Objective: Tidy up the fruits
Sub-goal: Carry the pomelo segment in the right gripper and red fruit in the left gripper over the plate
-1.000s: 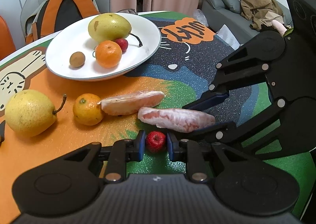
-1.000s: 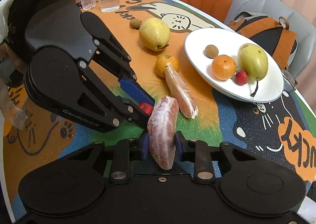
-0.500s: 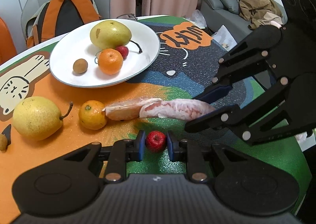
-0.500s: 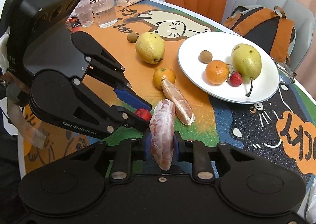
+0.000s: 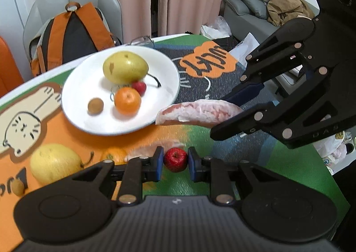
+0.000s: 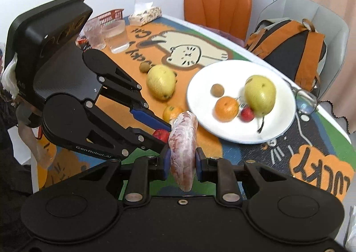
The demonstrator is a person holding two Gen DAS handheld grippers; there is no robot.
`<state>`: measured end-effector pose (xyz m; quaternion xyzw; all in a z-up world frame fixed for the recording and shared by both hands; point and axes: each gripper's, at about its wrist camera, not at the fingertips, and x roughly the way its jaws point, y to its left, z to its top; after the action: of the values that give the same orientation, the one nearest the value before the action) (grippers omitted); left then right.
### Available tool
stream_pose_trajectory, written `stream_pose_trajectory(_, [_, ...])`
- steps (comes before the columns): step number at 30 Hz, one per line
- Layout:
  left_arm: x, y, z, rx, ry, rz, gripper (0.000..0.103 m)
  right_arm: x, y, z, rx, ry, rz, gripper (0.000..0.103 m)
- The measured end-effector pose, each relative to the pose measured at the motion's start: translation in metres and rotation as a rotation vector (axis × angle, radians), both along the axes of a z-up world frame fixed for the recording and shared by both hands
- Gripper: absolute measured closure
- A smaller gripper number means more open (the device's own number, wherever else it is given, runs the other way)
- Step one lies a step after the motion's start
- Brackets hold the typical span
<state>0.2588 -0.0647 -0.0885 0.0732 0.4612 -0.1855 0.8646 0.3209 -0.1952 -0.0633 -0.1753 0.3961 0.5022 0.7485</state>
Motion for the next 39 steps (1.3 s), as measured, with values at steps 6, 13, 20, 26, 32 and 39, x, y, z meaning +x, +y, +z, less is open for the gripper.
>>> stream_pose_trajectory(6, [0.014,0.001,0.007,0.011,-0.008,-0.001,0.081,0.019,-0.002,0.003,0.011,-0.009,-0.025,0.08])
stream_pose_trajectory(13, [0.033,0.003,0.007,0.021,-0.005,-0.002,0.081,0.043,0.0,-0.004,0.009,-0.009,-0.056,0.08])
stream_pose_trajectory(20, [0.057,0.017,0.001,0.02,-0.005,0.037,0.081,0.066,0.009,-0.013,0.001,-0.01,-0.067,0.08])
stream_pose_trajectory(26, [0.076,0.028,-0.008,0.053,-0.003,0.079,0.081,0.085,0.026,-0.021,0.002,-0.028,-0.049,0.08])
stream_pose_trajectory(32, [0.086,0.035,-0.015,0.065,-0.006,0.101,0.081,0.097,0.043,-0.025,0.006,-0.043,-0.018,0.08])
stream_pose_trajectory(39, [0.095,0.042,-0.023,0.082,-0.005,0.121,0.081,0.112,0.065,-0.03,0.008,-0.025,-0.025,0.08])
